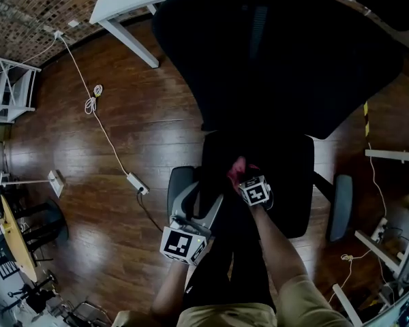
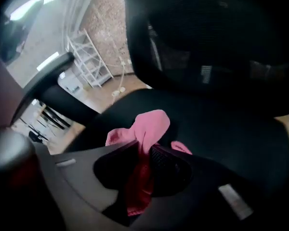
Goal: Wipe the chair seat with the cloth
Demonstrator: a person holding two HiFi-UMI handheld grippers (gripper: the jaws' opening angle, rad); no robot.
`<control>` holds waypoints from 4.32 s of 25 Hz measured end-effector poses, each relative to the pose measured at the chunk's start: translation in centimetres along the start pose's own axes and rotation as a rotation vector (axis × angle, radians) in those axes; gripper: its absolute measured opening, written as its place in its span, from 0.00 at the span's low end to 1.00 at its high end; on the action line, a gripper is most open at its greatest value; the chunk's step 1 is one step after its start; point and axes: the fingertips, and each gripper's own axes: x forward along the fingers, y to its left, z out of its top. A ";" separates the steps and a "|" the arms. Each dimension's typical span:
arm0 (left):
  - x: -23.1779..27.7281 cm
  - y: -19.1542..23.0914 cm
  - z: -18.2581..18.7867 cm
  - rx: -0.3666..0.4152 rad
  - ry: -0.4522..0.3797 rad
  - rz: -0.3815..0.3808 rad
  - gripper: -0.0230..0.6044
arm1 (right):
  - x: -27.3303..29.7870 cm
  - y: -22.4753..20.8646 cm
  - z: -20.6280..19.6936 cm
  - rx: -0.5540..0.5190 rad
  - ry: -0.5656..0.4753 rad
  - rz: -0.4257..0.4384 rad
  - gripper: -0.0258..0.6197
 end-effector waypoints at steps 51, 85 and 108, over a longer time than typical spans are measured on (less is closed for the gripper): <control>-3.2 -1.1 1.4 -0.008 -0.040 0.031 0.37 | -3.4 8.5 -0.3 0.083 -0.236 0.213 0.16; -4.8 -0.2 -1.1 -0.010 0.008 0.080 0.36 | -0.7 20.3 -1.1 0.078 -0.094 0.389 0.16; -3.2 -2.2 -0.9 -0.009 -0.021 0.048 0.36 | -10.2 -3.9 -10.6 0.200 -0.036 -0.140 0.16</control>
